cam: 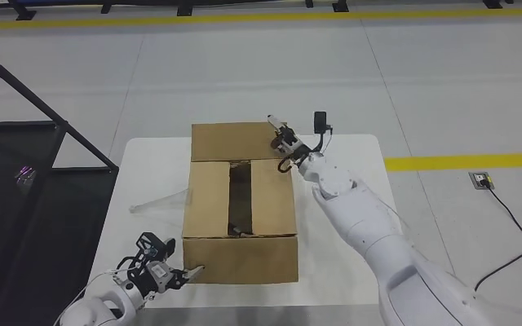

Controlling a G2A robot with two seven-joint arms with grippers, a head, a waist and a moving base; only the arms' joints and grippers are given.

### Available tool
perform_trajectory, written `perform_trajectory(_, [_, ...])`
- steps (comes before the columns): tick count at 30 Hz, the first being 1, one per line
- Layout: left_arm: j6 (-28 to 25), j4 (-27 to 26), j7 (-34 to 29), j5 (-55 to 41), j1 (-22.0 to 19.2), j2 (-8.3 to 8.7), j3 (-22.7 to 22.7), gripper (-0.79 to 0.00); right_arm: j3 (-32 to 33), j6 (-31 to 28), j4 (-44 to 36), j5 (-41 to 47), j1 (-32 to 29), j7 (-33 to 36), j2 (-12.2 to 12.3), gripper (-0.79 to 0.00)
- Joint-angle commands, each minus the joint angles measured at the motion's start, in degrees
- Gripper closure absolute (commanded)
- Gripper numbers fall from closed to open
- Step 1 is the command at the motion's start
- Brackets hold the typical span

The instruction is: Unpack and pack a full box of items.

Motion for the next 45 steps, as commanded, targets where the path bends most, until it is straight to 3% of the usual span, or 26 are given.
perform_trajectory(1, [-1.1,-0.7,1.1,-1.7,0.7,0.12,-1.1,-0.785,1.0,-2.3,-0.7,1.4,-0.3,4.7,0.3,-0.785])
perform_trajectory(5, [-3.1,-2.1,3.6,-6.1,2.6,0.39,-4.6,-0.785,1.5,-3.8,-3.1,0.4,-0.9,12.9,0.9,-0.785])
perform_trajectory(9, [-4.5,-1.5,5.6,-12.5,4.1,0.62,-8.5,-0.785,-0.2,-0.7,-8.5,-4.4,-2.3,17.2,0.9,-0.785])
perform_trajectory(12, [-2.9,-0.5,5.8,-15.8,4.2,0.67,-10.2,-0.785,-1.3,3.8,-11.7,-8.9,-2.8,17.0,0.9,-0.785])
perform_trajectory(16, [-3.2,0.1,5.8,-17.5,5.0,0.81,-11.9,-0.785,-1.3,3.8,-12.1,-9.2,-2.9,16.4,0.9,-0.785])
perform_trajectory(23, [-3.2,0.1,5.8,-17.5,5.0,0.81,-11.9,-0.785,-1.5,4.4,-12.9,-9.6,-3.7,16.6,0.9,-0.785])
perform_trajectory(32, [-2.1,-1.7,6.3,-17.3,5.1,0.76,-11.2,-0.785,-2.8,14.5,-13.8,-13.2,-4.3,18.6,-0.3,-0.785])
perform_trajectory(36, [-2.8,-1.8,6.5,-18.8,5.7,0.77,-11.3,-0.785,-3.0,16.4,-12.1,-12.6,-4.0,21.1,-1.2,-0.785])
perform_trajectory(45, [-3.1,-3.0,7.3,-16.5,7.0,0.76,-10.7,-0.785,-3.3,14.7,-5.9,-8.8,-3.4,26.9,-4.5,-0.785])
